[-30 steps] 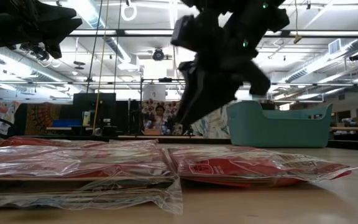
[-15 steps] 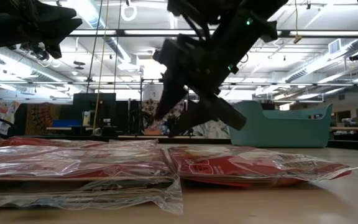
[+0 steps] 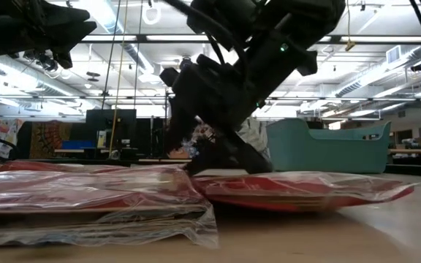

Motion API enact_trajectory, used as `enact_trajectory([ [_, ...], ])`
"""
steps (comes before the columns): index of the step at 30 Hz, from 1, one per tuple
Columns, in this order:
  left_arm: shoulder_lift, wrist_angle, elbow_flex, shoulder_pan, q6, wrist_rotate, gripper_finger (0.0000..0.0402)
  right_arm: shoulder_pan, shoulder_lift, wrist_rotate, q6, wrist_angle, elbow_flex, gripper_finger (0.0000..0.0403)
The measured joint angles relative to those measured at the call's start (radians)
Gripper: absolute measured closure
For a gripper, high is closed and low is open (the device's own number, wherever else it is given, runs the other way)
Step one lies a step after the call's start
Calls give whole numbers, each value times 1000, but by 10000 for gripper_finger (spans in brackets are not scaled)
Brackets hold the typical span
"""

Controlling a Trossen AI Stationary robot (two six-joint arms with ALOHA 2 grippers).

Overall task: Sort popcorn bags into baskets
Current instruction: Put the red popcorn bag into the green bin

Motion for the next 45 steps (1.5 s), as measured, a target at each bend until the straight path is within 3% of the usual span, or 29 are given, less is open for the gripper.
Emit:
enact_trajectory([
  [5,0,-1,0,0,0,1,276,-3,2,-67,11,34,-1,217],
  [11,0,0,0,0,-2,0,276,-19,2,-76,55,24,-2,275],
  [24,0,-1,0,0,-2,0,276,-29,2,3,14,70,-2,396],
  [45,0,-7,0,0,-1,0,276,6,-144,486,19,17,-3,401],
])
